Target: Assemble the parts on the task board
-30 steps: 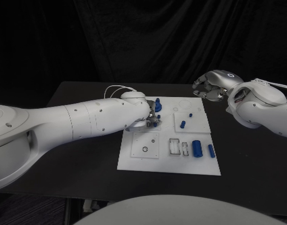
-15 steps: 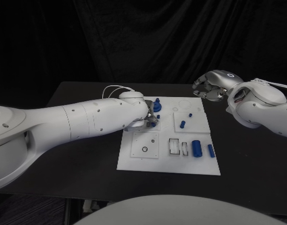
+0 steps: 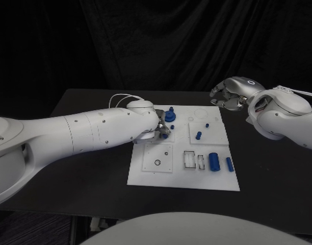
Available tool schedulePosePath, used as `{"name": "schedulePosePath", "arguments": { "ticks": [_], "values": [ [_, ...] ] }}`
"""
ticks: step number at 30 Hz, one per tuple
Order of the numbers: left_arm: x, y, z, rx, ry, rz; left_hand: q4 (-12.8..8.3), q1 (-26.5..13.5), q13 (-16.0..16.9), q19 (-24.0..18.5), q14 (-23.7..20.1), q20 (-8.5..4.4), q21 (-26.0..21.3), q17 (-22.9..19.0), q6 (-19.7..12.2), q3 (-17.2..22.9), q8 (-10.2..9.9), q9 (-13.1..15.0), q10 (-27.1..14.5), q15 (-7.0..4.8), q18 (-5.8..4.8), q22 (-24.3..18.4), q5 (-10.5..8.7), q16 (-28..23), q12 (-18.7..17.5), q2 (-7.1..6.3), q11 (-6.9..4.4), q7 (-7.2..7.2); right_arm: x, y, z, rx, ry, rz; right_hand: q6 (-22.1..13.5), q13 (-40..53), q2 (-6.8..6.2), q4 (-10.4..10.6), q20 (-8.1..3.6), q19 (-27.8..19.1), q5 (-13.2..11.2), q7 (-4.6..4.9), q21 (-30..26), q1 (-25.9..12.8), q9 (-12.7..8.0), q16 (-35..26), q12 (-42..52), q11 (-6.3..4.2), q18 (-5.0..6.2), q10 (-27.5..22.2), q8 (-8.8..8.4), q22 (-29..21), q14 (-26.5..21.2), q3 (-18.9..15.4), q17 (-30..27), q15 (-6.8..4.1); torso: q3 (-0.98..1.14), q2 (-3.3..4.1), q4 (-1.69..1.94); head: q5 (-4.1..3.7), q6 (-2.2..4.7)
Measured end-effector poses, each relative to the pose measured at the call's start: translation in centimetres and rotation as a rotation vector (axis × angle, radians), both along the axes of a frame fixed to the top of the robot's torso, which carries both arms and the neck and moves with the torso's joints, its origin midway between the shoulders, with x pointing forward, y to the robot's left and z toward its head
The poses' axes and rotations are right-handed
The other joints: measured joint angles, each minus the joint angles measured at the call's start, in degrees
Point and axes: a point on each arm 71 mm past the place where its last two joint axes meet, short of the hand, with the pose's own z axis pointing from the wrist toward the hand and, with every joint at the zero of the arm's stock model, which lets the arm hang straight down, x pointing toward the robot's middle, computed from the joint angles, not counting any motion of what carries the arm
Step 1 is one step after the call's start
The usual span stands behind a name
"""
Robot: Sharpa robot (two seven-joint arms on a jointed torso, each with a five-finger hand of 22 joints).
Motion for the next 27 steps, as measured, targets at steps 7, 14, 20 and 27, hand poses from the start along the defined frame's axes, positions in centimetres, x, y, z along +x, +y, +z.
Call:
{"name": "schedulePosePath", "arguments": {
  "ticks": [7,14,20,27],
  "values": [
    [0.0,0.9,0.1,-0.01,-0.011,0.019,-0.1,-0.3,0.0,0.0,0.0,0.0,0.0,0.0,0.2,0.9,0.0,0.2,0.0,0.0,0.0,0.0,-0.01,0.0,0.0,-0.31,0.0,-0.15,0.0,-0.2,-0.1,-0.002,0.003,-0.004,0.0,0.0,0.0,0.0,0.0,0.0,0.0,0.0,0.0,0.0,0.0,0.0,0.0,0.0,0.0,0.0,0.0,0.0,0.0,0.0,0.0,0.0,0.0,0.0,-0.02,0.05,0.0],
    [-0.2,1.6,0.2,-0.028,-0.029,0.037,-0.2,-0.7,0.0,0.0,0.0,0.0,0.0,0.0,0.7,1.6,-0.1,0.5,0.1,0.0,0.0,0.0,-0.03,0.0,0.0,-0.67,-0.14,-0.27,0.0,-0.3,-0.2,-0.003,0.006,-0.007,0.0,0.0,0.0,0.0,0.0,0.0,0.0,0.0,0.0,0.0,0.0,0.0,0.0,0.0,0.0,0.0,0.0,0.0,0.0,0.0,0.0,0.0,0.01,0.01,-0.02,-0.02,0.0],
    [-0.1,2.0,0.3,-0.037,-0.043,0.053,0.2,-1.5,0.0,0.0,0.0,0.0,0.0,0.0,1.2,2.1,-0.3,0.8,0.2,0.0,0.0,0.0,-0.17,0.0,0.0,-1.04,-0.21,-0.36,-0.1,-0.4,-0.2,-0.005,0.009,-0.009,0.0,0.0,0.0,0.0,0.0,0.0,0.0,0.0,0.0,0.0,0.0,0.0,0.0,0.0,0.0,0.0,0.0,0.0,0.0,0.0,0.0,0.0,0.02,0.03,-0.02,0.1,0.0],
    [0.0,2.3,0.3,-0.04,-0.052,0.068,0.2,-2.0,0.0,0.0,0.0,0.0,0.0,0.0,1.2,2.1,-0.3,0.9,0.2,0.0,0.0,0.0,-0.27,0.0,0.0,-1.08,-0.22,-0.36,-0.1,-0.4,-0.3,-0.007,0.013,-0.009,0.0,0.0,0.0,0.0,0.0,0.0,0.0,0.0,0.0,0.0,0.0,0.0,0.0,0.0,0.0,0.0,0.0,0.0,0.0,0.0,0.0,0.0,0.02,0.04,-0.02,0.3,0.0]
  ]
}}
